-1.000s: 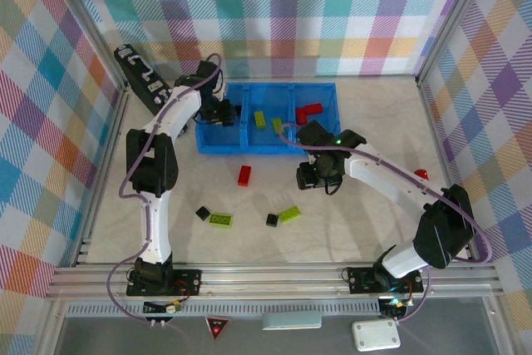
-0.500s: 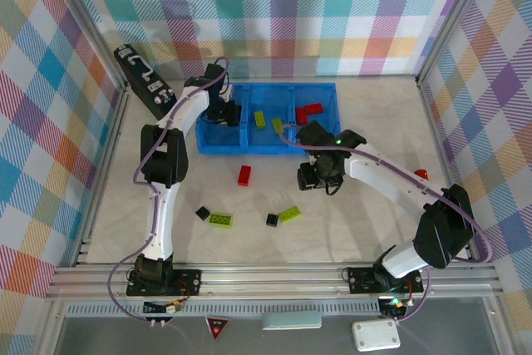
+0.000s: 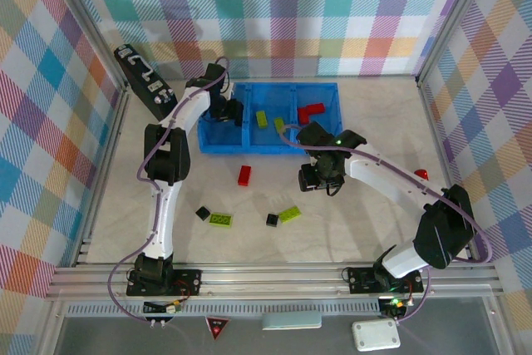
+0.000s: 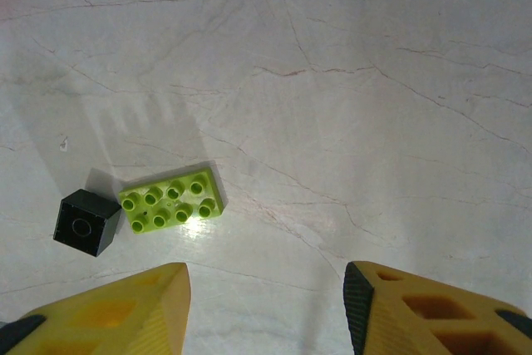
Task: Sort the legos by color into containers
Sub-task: Place the lego in the container, then pick up the lego from the middle-left of the table.
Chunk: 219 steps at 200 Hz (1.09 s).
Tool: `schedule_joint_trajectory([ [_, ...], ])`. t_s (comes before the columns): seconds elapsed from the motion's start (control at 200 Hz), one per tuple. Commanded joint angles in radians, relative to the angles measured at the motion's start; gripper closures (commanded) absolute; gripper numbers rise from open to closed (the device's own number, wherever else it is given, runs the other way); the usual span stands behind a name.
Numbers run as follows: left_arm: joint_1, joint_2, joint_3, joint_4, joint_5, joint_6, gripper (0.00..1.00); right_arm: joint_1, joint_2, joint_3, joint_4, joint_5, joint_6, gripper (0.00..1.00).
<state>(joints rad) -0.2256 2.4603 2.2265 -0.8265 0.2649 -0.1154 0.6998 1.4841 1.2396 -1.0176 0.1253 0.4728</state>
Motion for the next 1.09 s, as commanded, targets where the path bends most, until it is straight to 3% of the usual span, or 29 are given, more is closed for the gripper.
schedule_joint_trajectory([
  [0.0, -0.001, -0.007, 0.022, 0.027, 0.043, -0.005, 0.56, 0.002, -0.032, 0.0, -0.039, 0.018, 0.021, 0.46],
  [0.57, -0.001, -0.271, -0.124, -0.059, 0.002, 0.032, 0.57, 0.043, -0.046, -0.037, 0.01, -0.009, 0.062, 0.47],
  [1.09, 0.003, -0.639, -0.523, -0.16, -0.083, 0.087, 0.57, 0.153, 0.088, -0.129, 0.178, -0.02, 0.063, 0.47],
])
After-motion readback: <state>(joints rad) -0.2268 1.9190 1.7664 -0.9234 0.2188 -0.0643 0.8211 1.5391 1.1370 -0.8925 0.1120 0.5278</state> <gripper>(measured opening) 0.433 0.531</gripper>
